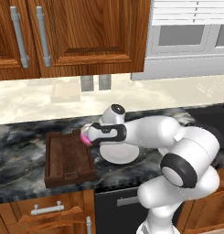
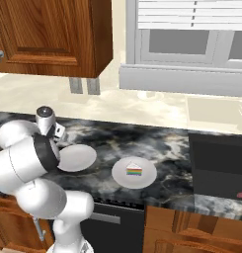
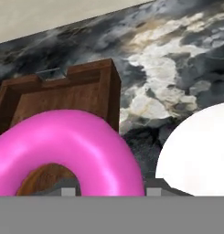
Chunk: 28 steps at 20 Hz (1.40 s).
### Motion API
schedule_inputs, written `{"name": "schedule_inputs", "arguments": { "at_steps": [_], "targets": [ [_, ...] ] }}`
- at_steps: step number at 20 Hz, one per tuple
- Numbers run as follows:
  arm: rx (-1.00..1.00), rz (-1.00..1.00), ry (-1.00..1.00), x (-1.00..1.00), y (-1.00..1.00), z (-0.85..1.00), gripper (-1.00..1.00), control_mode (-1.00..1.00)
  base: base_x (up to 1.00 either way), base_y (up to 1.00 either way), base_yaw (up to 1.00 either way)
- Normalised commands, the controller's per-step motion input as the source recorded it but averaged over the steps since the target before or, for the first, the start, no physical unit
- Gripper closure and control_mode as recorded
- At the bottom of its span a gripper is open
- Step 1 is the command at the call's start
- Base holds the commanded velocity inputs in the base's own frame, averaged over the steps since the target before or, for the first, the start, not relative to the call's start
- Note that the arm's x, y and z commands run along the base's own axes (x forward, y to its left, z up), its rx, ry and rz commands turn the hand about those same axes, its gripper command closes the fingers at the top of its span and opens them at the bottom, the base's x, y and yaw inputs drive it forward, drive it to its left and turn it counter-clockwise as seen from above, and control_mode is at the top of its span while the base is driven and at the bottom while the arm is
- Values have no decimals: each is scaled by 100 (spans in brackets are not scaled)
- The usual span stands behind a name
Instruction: Move the dessert items from the plates to the tray.
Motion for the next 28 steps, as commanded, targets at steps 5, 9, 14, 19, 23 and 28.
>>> {"name": "schedule_inputs", "arguments": {
  "at_steps": [5,9,14,19,23,28],
  "targets": [
    [0,0,0,0,97,-5,100,-100,0,0,0],
    [6,0,0,0,59,-2,100,-100,0,0,0],
    [-2,-3,0,24,22,0,100,-100,0,0,0],
    [-3,-6,0,49,24,-4,100,-100,0,0,0],
    [0,0,0,16,4,-7,-100,-100,0,0,0],
    [0,0,0,0,0,0,-100,-100,0,0,0]
  ]
}}
